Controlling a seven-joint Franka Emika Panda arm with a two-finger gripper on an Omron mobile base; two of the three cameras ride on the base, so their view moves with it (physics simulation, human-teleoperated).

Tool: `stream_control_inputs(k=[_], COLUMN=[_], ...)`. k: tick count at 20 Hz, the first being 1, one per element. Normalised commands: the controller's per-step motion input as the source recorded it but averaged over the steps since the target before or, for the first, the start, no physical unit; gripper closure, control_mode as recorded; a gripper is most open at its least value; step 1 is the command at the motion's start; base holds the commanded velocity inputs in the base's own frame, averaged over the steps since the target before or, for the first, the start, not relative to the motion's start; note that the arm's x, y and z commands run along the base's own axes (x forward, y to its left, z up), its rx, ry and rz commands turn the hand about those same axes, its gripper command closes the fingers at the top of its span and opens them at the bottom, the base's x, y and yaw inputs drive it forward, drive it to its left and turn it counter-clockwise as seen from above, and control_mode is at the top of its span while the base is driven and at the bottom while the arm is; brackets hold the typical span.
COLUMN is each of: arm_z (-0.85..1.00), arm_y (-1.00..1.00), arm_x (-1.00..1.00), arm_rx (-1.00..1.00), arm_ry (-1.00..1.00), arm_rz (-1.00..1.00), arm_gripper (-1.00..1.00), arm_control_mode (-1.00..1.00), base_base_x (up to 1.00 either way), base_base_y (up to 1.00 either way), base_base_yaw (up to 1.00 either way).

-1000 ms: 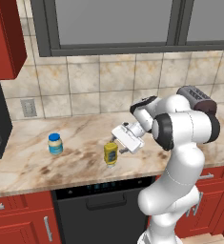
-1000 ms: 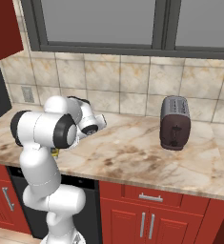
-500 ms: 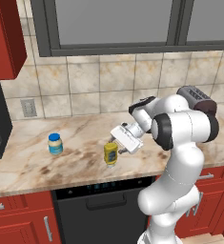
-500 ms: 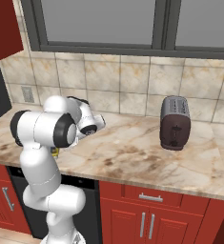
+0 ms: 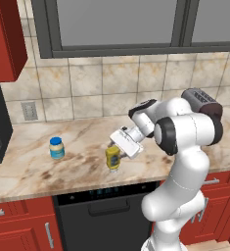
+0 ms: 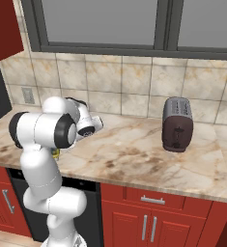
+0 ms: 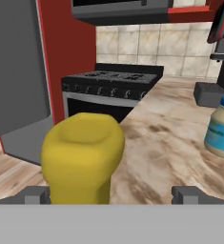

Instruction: Place the mustard and mayonnaise from the counter to the top shelf of the fridge. If the existing items in the fridge are on the top shelf, move them to other shelves.

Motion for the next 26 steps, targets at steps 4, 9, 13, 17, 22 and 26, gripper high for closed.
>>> stream_control_inputs(k=[4, 9, 13, 17, 22, 26], arm_z=[-0.04, -0.11, 0.00, 0.31, 0.97, 1.00], arm_y=[0.06, 0.00, 0.00, 0.00, 0.00, -0.01], arm_x=[-0.02, -0.07, 0.00, -0.39, -0.76, -0.96], arm_rx=[0.00, 0.00, 0.00, 0.00, 0.00, 0.00], arm_ry=[0.00, 0.01, 0.01, -0.17, -0.37, -0.44], arm_rz=[0.00, 0.00, 0.00, 0.00, 0.00, -0.02], arm_gripper=[-1.00, 1.00, 1.00, 1.00, 1.00, 1.00], arm_control_mode=[-1.00, -1.00, -1.00, -1.00, -1.00, -1.00], base_base_x=[0.00, 0.00, 0.00, 0.00, 0.00, 0.00], base_base_y=[0.00, 0.00, 0.00, 0.00, 0.00, 0.00], base_base_yaw=[0.00, 0.00, 0.00, 0.00, 0.00, 0.00])
